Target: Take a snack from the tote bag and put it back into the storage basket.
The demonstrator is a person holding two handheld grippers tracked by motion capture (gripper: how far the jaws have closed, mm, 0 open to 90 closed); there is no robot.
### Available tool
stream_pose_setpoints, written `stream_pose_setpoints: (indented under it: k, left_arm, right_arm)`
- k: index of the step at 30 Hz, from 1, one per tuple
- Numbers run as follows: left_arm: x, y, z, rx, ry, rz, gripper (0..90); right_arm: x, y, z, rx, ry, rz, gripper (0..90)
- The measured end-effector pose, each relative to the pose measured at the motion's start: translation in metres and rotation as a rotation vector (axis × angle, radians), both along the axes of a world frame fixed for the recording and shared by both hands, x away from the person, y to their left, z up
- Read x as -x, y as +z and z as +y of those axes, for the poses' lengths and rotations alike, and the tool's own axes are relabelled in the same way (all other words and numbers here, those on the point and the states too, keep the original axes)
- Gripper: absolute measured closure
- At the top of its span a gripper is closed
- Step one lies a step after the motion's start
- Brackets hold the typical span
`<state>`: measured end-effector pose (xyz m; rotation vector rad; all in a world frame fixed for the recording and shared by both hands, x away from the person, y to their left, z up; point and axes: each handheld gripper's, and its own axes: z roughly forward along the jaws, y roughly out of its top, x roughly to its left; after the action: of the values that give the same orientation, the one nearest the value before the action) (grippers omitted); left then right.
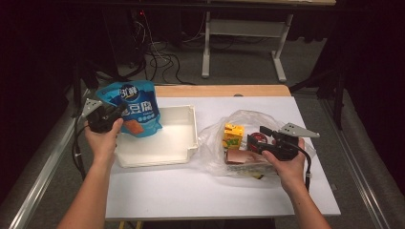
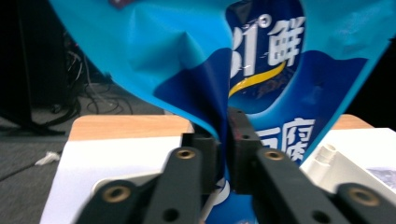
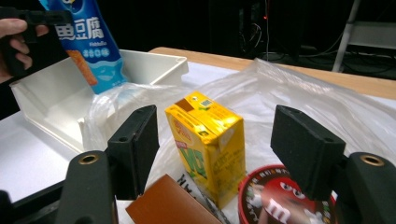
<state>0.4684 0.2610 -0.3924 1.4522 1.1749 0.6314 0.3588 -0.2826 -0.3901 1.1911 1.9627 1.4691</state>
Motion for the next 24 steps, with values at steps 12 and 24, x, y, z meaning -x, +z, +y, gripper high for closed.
stream_pose_setpoints:
  k: [12,24]
  left_arm:
    - [0.018,0.001,-0.008,-0.065,0.097,0.148,12.2]
    - [0.047,0.003,-0.027,-0.066,0.064,0.129,0.3]
  right_arm:
    - [0.003,-0.013,-0.010,0.020,-0.061,0.036,32.6]
    - [0.000,-0.019,-0.012,0.036,-0.076,0.050,32.0]
